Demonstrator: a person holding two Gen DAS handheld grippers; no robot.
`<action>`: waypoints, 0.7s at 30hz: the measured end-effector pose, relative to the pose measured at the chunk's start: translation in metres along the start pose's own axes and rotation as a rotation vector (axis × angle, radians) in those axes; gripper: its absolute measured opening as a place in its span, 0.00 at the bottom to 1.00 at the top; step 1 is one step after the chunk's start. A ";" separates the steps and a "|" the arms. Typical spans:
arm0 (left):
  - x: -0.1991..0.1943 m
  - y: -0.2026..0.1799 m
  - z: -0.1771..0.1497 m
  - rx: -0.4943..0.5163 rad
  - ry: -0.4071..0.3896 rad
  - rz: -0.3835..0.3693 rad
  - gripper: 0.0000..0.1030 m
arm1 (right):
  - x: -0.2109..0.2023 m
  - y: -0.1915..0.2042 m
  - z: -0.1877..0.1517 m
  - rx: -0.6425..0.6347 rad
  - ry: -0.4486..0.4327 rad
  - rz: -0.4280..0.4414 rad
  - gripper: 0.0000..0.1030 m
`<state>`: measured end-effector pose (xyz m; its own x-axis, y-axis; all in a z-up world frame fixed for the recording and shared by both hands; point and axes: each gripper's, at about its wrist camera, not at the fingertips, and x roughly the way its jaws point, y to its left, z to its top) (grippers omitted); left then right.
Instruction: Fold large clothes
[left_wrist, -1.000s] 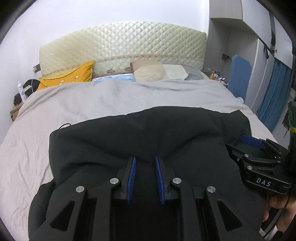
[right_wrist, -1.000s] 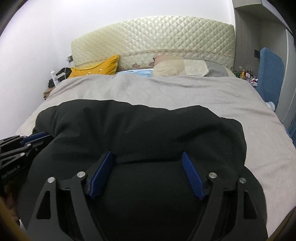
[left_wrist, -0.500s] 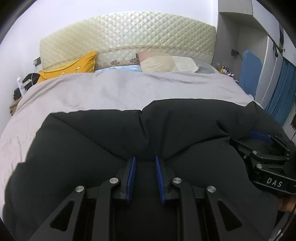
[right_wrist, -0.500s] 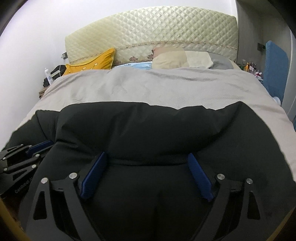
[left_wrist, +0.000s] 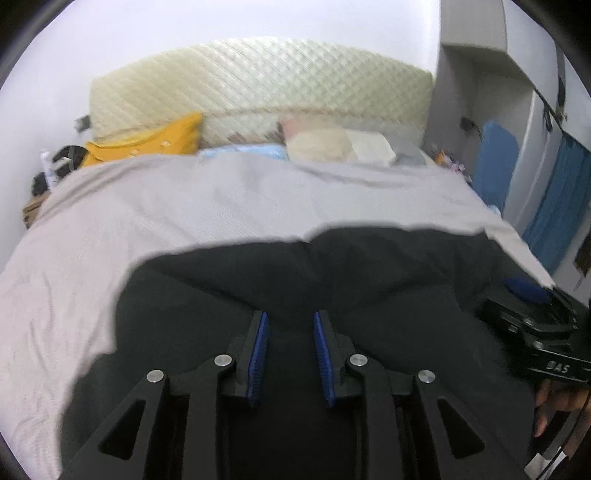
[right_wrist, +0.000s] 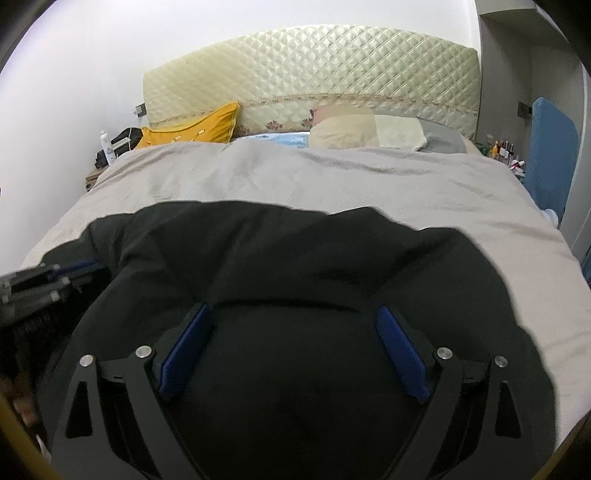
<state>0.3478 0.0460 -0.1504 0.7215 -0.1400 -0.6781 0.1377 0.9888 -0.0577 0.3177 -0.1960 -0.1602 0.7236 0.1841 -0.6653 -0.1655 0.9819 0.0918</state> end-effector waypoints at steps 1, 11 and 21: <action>-0.007 0.007 0.003 -0.005 -0.022 0.020 0.38 | -0.005 -0.006 0.001 0.008 -0.008 -0.007 0.94; 0.013 0.039 -0.012 0.007 0.051 0.112 0.49 | -0.012 -0.065 -0.014 0.094 0.023 -0.042 1.00; 0.022 0.040 -0.020 0.005 0.060 0.103 0.50 | 0.005 -0.068 -0.027 0.098 0.038 -0.034 1.00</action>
<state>0.3554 0.0831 -0.1821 0.6898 -0.0340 -0.7232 0.0682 0.9975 0.0182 0.3145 -0.2631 -0.1891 0.7017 0.1509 -0.6963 -0.0740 0.9875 0.1395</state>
